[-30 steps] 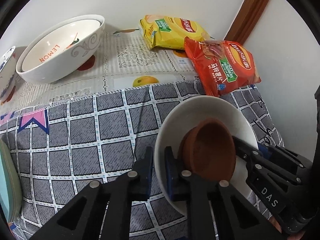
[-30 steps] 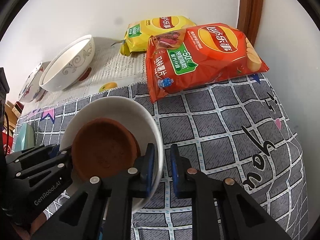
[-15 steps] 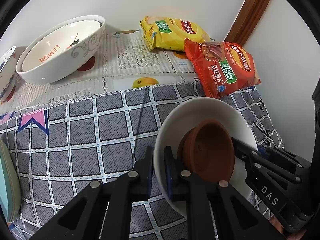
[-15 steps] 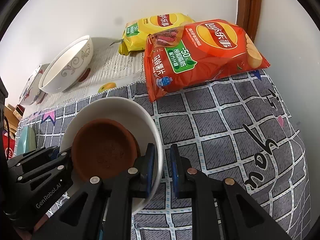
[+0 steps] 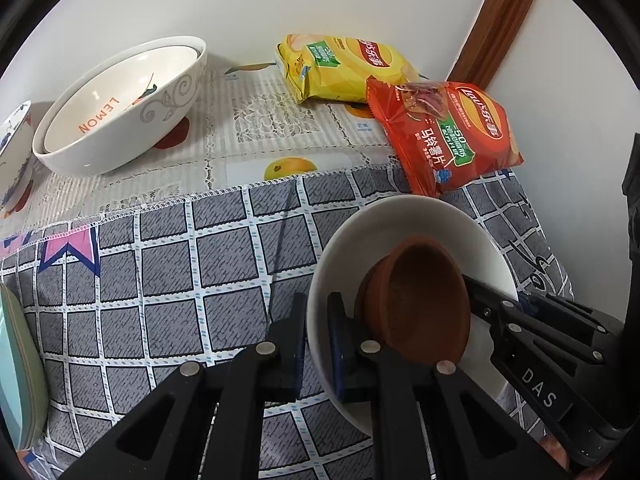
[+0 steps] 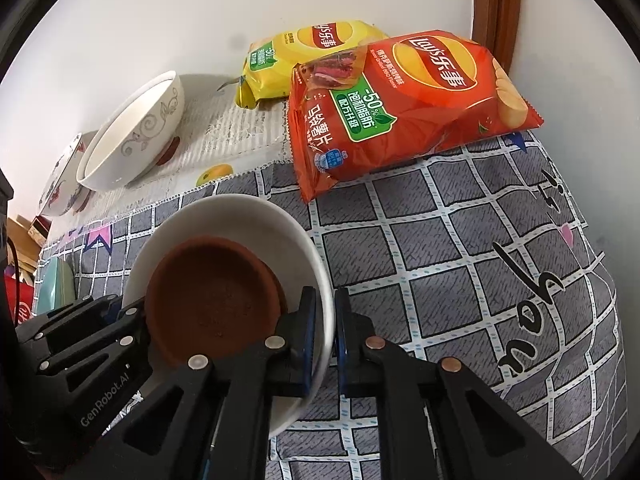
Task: Organize plates and bowls
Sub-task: 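Lift the white bowl and carry it toward the teal plate stack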
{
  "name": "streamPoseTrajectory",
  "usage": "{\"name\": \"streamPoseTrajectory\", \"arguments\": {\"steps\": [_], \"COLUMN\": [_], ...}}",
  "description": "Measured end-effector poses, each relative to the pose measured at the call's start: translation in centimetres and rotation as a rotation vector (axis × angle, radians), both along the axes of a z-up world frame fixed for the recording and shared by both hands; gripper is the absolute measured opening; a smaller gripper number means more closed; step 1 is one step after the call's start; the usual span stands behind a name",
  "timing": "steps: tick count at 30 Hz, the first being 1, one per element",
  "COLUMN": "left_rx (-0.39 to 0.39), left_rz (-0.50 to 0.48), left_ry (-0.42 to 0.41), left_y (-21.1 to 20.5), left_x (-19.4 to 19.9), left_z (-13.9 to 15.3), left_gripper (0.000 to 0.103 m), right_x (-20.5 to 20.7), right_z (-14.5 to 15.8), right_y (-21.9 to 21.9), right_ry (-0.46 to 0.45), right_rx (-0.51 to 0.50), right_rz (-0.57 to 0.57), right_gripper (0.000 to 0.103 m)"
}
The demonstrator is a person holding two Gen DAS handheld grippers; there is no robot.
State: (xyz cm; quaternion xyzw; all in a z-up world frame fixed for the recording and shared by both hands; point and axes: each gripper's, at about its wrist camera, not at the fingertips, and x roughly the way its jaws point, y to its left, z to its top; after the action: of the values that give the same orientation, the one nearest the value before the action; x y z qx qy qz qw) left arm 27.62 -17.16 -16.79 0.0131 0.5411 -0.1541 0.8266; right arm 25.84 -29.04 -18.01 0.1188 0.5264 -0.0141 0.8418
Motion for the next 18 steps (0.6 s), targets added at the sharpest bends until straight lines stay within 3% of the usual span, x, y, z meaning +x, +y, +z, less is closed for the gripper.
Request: {"name": "streamPoseTrajectory", "arguments": {"steps": [18], "left_rx": [-0.037], "left_rz": [0.065], "left_ry": [0.0], "left_y": [0.39], "left_x": [-0.11], "left_z": [0.11], "left_gripper": [0.01], "right_x": [-0.74], "right_z": [0.01], "right_y": [-0.16], "right_ry": [-0.054], "right_rx": [0.023], "right_rz": [-0.021], "right_gripper": [0.009]}}
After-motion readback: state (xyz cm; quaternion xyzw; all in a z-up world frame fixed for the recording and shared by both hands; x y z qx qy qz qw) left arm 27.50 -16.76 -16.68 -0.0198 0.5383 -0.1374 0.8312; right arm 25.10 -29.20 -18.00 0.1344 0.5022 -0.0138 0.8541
